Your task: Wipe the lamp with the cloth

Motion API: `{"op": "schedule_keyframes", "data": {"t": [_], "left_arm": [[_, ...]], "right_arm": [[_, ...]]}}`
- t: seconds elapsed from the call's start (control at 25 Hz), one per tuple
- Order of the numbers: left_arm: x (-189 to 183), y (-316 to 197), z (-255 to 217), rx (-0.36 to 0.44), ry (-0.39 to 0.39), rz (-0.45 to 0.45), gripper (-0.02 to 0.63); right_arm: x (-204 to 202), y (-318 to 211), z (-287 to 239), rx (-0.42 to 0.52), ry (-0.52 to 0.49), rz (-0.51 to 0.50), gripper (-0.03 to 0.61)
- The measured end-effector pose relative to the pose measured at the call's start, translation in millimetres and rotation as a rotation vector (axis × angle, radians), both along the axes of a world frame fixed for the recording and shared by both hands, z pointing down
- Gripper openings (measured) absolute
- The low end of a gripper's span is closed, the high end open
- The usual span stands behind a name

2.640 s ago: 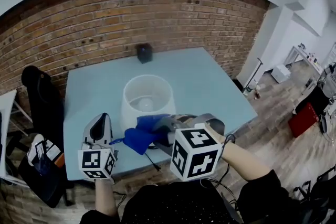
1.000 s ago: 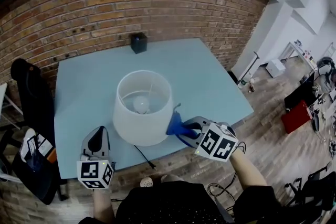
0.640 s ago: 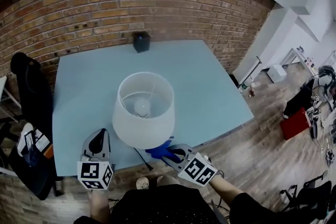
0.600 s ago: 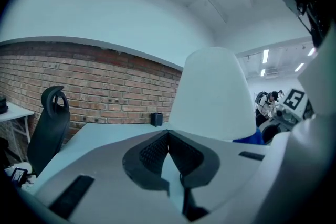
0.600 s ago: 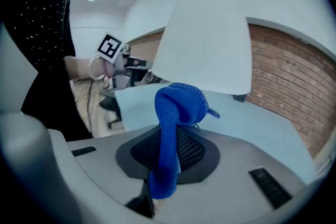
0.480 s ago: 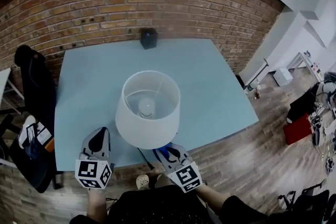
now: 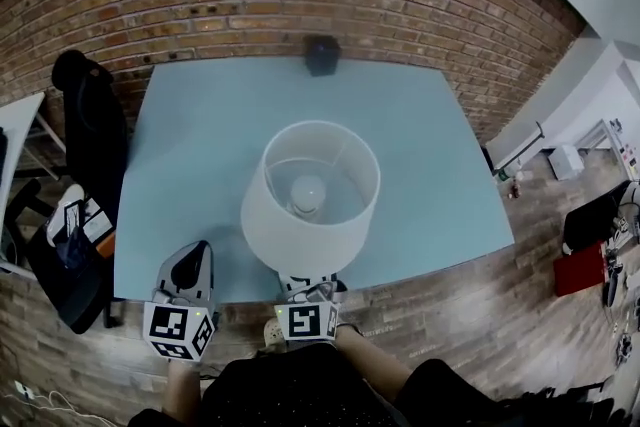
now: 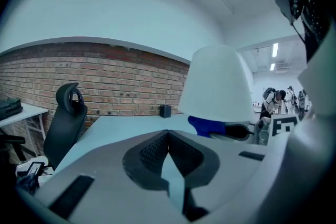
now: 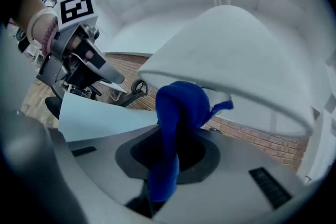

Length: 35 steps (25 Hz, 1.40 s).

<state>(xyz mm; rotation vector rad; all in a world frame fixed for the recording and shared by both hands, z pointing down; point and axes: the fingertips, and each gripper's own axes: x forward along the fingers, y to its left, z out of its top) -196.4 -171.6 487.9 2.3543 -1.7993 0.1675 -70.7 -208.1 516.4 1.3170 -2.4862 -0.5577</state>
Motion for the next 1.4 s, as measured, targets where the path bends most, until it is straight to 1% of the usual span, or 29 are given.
{"op": "schedule_keyframes", "data": {"t": [0.12, 0.16, 0.32, 0.4, 0.48, 0.56, 0.6, 0.64, 0.68, 0.76, 0.84, 0.92, 0.96, 1.04, 1.12, 1.24, 1.4], "left_arm": [[-5, 0, 1, -0.001, 0.004, -0.016, 0.009], [-5, -1, 1, 0.000, 0.005, -0.016, 0.008], [1, -4, 2, -0.001, 0.005, -0.009, 0.008], [4, -7, 3, -0.003, 0.007, -0.002, 0.009], [7, -11, 5, -0.006, 0.006, 0.007, 0.009], [13, -13, 5, -0.006, 0.007, 0.017, 0.009], [17, -15, 5, -0.005, 0.006, 0.024, 0.009], [20, -16, 4, -0.002, 0.004, 0.030, 0.008], [22, -17, 3, 0.001, 0.002, 0.034, 0.008], [23, -19, 0, 0.007, 0.000, 0.037, 0.008], [24, -19, -3, 0.011, -0.003, 0.036, 0.008], [24, -18, -4, 0.014, -0.009, 0.033, 0.008], [24, -18, -5, 0.014, -0.011, 0.031, 0.008], [25, -15, -5, 0.012, -0.013, 0.027, 0.008], [25, -12, -5, 0.009, -0.016, 0.025, 0.008], [22, -9, -5, 0.004, -0.021, 0.018, 0.008], [22, -8, -5, 0.004, -0.024, 0.012, 0.009]], "right_arm": [[-15, -8, 15, -0.043, 0.036, -0.014, 0.061], [-19, -9, 21, -0.075, 0.053, -0.022, 0.061], [-20, -13, 67, -0.328, 0.083, -0.021, 0.061], [-16, -9, 81, -0.390, 0.108, -0.040, 0.061], [-18, 3, 86, -0.448, 0.111, -0.118, 0.061], [-20, 25, 84, -0.518, 0.065, -0.255, 0.061], [-18, 36, 79, -0.533, 0.028, -0.312, 0.061], [-12, 44, 71, -0.526, -0.012, -0.341, 0.061], [-3, 49, 61, -0.497, -0.057, -0.342, 0.061], [25, 49, 37, -0.414, -0.166, -0.281, 0.061], [57, 40, 14, -0.337, -0.278, -0.183, 0.061], [85, 26, -1, -0.299, -0.368, -0.103, 0.061], [93, 19, -7, -0.288, -0.409, -0.086, 0.061], [99, 4, -15, -0.262, -0.472, -0.103, 0.061], [91, -6, -17, -0.257, -0.479, -0.148, 0.061], [71, -15, -6, -0.295, -0.430, -0.202, 0.061], [69, -19, 37, -0.399, -0.359, -0.179, 0.061]]}}
